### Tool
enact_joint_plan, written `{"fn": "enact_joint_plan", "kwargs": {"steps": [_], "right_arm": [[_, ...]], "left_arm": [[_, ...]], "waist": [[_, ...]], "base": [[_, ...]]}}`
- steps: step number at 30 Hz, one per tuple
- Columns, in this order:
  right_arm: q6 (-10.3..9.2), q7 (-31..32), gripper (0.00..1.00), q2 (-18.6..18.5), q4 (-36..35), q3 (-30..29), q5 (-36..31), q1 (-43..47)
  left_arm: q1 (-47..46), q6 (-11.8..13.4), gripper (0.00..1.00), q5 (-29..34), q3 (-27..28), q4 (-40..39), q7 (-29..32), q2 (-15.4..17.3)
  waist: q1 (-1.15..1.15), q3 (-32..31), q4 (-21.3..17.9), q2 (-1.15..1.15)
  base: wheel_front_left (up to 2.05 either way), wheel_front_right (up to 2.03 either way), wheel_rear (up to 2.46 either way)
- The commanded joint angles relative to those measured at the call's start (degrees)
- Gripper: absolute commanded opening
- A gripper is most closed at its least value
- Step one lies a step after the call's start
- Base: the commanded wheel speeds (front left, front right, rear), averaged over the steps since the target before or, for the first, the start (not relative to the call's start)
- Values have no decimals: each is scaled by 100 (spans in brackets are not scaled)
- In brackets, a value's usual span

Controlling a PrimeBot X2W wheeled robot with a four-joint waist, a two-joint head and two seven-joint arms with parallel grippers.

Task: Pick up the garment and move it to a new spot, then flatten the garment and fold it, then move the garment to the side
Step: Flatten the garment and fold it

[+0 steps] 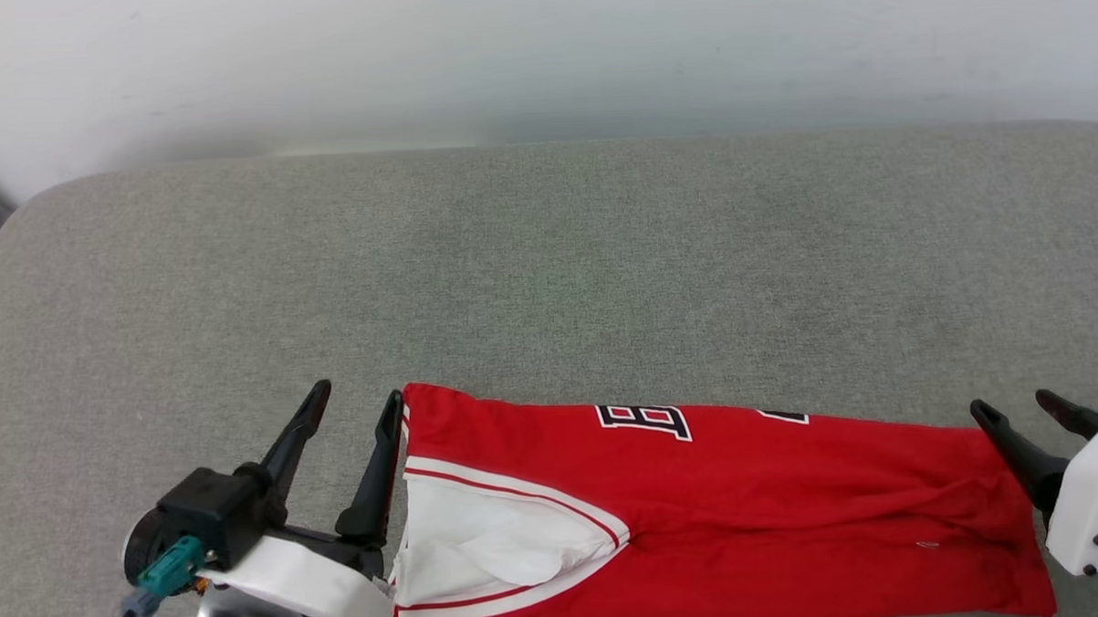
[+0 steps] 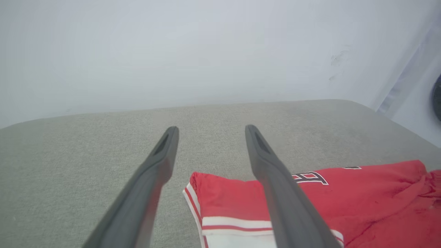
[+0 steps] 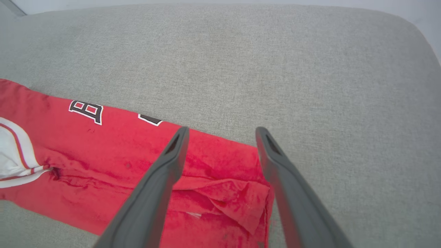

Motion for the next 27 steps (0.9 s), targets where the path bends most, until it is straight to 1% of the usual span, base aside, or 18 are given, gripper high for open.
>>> {"fn": "enact_joint_plan", "kwargs": {"steps": [1,3,6,9,12,14,16,19,22,24,27], "right_arm": [[-2,-38,100,164,-42,-145,-71,137],[-2,-114,100,395,-55,-306,-150,271],[-2,-269,100,754,-57,-510,-211,447],[-2,-421,100,979,-6,-622,-373,626],[-2,-559,100,1135,127,-716,-544,730],[-2,-601,100,1252,233,-789,-565,760],[-2,-595,100,1285,345,-879,-595,748],[-2,-573,100,1292,574,-1070,-686,636],[-2,-522,100,1275,871,-1247,-793,505],[-2,-449,100,1354,1132,-1402,-834,462],[-2,-288,100,1449,1434,-1456,-885,421]], "left_arm": [[161,-61,100,47,204,-73,-50,-193],[328,-138,100,298,706,-215,-60,-452],[728,-344,100,846,1289,-312,-57,-844],[1074,-502,100,1380,1830,-382,-59,-1263],[1417,-709,100,1764,2206,-385,-54,-1690],[1557,-901,100,1973,2434,-385,-55,-1930],[1649,-1100,100,2175,2585,-350,-55,-2139],[1613,-1403,100,2408,2766,-292,-55,-2367],[1487,-1631,100,2578,2927,-226,-55,-2545],[1417,-1736,100,2675,2985,-185,-55,-2643],[1311,-1836,100,2788,3072,-177,-56,-2727]], "waist": [[0,1,15,0],[0,-4,39,0],[0,2,49,0],[0,11,22,0],[0,28,-1,0],[0,60,-1,0],[0,119,9,0],[0,214,58,0],[0,305,126,0],[0,365,191,0],[0,434,283,0]], "base": [[0,0,0],[0,0,0],[0,0,0],[0,0,0],[0,0,0],[0,0,0],[0,0,0],[0,0,0],[0,0,0],[0,0,0],[0,0,0]]}}
